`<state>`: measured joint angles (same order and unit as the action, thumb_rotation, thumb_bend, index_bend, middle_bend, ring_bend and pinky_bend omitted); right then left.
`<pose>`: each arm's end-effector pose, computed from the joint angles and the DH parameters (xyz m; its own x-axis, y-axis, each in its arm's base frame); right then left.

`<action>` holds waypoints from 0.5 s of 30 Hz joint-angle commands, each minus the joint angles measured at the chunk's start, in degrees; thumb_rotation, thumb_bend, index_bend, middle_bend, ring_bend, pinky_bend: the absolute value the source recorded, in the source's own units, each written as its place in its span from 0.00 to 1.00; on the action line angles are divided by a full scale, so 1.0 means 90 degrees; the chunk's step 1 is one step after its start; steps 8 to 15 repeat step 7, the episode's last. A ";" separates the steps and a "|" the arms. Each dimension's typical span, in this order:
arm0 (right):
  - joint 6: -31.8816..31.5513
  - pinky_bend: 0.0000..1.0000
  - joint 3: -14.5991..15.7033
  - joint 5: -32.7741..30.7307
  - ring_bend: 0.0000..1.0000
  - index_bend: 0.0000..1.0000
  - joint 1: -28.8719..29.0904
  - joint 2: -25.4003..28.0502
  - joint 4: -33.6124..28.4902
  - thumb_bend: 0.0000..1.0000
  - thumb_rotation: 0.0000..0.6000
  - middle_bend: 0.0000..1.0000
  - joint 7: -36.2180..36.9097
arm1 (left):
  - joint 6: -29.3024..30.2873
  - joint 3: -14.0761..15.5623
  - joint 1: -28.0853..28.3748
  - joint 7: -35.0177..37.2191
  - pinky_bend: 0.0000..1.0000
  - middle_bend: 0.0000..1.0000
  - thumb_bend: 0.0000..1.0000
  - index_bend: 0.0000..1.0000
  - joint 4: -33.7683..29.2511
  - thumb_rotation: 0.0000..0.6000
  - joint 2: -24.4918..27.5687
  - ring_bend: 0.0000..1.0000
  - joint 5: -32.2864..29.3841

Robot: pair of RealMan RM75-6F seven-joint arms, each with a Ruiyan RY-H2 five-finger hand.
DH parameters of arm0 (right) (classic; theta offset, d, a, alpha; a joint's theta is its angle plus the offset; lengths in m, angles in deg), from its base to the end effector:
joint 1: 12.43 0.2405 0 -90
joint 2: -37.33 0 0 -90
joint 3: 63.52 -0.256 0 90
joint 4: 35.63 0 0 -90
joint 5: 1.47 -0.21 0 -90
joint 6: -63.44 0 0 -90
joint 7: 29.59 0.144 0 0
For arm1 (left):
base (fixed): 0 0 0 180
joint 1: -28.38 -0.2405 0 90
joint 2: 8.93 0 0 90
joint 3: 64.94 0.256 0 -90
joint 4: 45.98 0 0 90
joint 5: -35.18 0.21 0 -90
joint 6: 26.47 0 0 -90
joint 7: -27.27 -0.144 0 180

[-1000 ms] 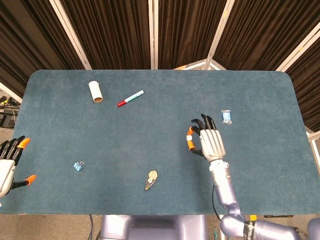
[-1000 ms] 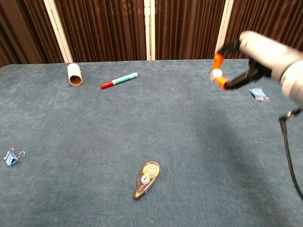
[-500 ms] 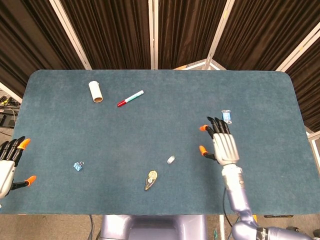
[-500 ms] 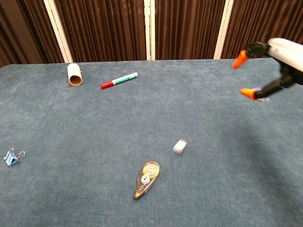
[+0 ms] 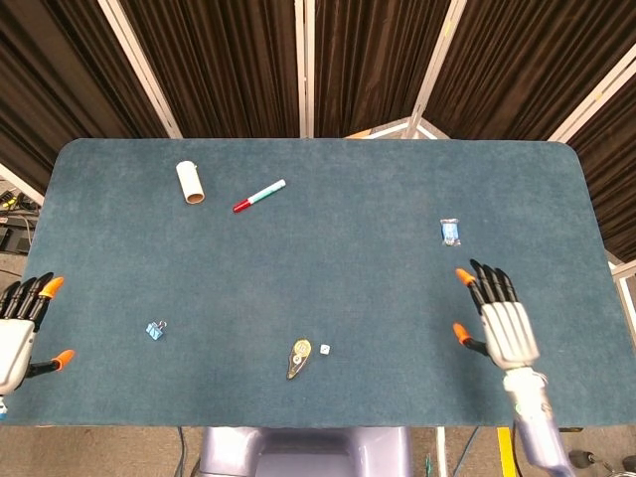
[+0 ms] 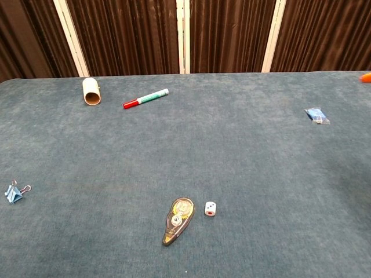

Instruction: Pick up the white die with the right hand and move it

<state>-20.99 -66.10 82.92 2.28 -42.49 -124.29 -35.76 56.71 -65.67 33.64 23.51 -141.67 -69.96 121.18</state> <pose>-0.2604 -0.2261 0.0756 0.3000 0.0146 0.9538 -0.9422 -0.1517 0.2986 -0.3073 0.1744 0.1614 0.4530 0.0689 0.8888 0.8914 -0.0204 -0.4528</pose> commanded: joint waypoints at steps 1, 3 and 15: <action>-0.0176 0.00 0.0117 0.0211 0.00 0.12 -0.0165 0.0121 0.0083 0.19 1.00 0.00 0.0236 | -0.0004 0.0000 -0.0013 -0.0014 0.00 0.00 0.07 0.00 0.0014 1.00 -0.0014 0.00 -0.0034; -0.0214 0.00 0.0115 0.0280 0.00 0.11 -0.0184 0.0159 0.0048 0.19 1.00 0.00 0.0287 | 0.0002 -0.0001 -0.0019 -0.0008 0.00 0.00 0.07 0.00 0.0006 1.00 -0.0007 0.00 -0.0043; -0.0146 0.00 0.0127 0.0323 0.00 0.11 -0.0206 0.0203 0.0007 0.19 1.00 0.00 0.0256 | 0.0051 -0.0010 -0.0036 -0.0014 0.00 0.00 0.07 0.00 -0.0003 1.00 -0.0004 0.00 -0.0029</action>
